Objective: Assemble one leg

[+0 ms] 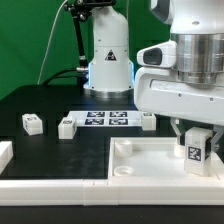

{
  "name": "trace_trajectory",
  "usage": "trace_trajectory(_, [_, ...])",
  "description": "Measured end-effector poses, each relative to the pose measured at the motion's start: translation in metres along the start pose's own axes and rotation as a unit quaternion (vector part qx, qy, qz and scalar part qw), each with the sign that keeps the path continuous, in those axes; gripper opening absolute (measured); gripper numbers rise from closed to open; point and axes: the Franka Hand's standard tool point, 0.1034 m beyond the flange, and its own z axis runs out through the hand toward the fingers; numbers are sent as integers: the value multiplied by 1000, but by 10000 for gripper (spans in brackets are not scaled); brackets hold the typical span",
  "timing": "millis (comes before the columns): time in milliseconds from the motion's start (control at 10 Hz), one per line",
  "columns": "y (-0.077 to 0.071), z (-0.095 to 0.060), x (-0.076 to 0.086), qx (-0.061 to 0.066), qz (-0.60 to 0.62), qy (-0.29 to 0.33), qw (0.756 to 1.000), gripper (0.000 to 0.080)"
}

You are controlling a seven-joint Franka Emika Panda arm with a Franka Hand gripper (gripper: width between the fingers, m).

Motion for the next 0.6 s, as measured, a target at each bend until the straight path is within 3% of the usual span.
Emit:
trace_trajectory(400, [-1,2,-3,7,221,-8,975,291])
trace_trajectory(600, [-1,2,-3,7,265,-8,964,291])
